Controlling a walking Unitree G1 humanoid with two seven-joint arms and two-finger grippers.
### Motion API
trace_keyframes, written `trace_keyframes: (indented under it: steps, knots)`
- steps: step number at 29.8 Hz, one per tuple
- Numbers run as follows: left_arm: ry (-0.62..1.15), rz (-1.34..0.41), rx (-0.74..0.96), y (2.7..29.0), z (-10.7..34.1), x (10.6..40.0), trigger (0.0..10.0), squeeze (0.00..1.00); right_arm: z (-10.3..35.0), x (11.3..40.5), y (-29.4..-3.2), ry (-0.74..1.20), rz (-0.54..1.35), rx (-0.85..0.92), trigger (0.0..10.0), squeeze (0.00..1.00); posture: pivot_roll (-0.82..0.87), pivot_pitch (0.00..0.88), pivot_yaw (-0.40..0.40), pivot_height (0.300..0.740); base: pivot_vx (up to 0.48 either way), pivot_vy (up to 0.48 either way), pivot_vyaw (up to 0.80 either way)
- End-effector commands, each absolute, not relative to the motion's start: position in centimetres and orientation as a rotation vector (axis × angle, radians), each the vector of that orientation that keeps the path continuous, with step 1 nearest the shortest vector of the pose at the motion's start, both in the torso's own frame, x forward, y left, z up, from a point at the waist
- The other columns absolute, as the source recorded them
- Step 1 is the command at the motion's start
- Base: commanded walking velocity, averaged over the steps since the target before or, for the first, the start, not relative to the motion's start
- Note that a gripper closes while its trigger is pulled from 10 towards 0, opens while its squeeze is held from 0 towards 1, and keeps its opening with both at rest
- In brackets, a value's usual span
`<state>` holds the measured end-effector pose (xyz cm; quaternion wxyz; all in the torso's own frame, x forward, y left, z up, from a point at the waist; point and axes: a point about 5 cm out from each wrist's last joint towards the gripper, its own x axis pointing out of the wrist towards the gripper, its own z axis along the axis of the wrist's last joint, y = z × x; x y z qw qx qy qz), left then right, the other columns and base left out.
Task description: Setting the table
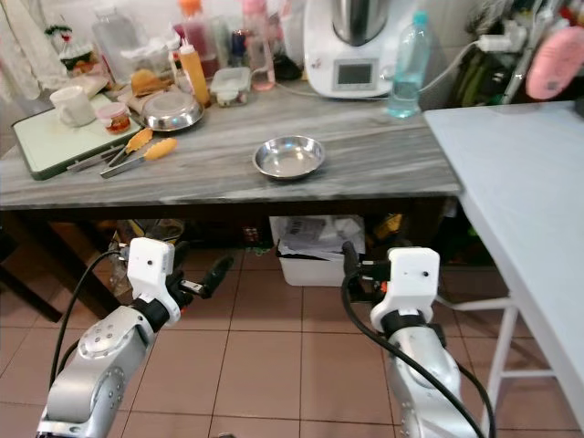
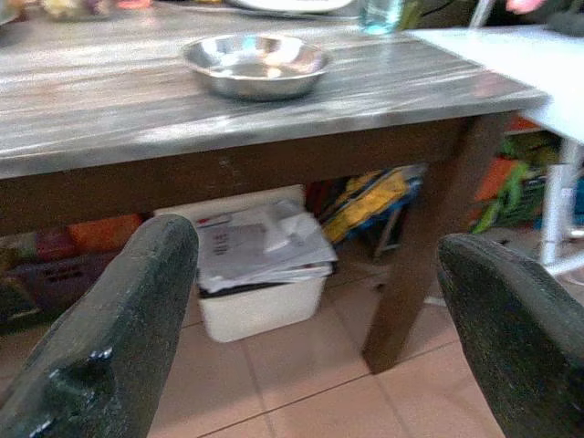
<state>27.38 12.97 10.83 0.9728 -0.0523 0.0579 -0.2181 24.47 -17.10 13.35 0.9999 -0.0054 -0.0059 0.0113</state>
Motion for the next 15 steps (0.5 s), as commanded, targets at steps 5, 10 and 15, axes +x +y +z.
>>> trace_keyframes:
  steps: [5,10,15]
  knots:
    - [0.107,-0.43,-0.099,13.27,11.03,27.69,10.0,0.0,13.51,24.64,-16.46,-0.02,0.034,0.0,10.0,0.0,-0.11,0.023,0.068,0.74,0.0,0.0,0.0]
    - [0.11,-0.431,-0.1,13.15,10.96,27.7,10.0,0.0,13.5,24.62,-16.59,-0.018,0.032,-0.003,10.0,0.0,-0.11,0.024,0.068,0.74,0.0,0.0,0.0]
    - [0.103,-0.427,-0.094,13.15,10.93,27.95,10.0,0.0,13.49,24.59,-16.57,-0.017,0.03,-0.007,10.0,0.0,-0.11,0.027,0.07,0.74,0.0,0.0,0.0]
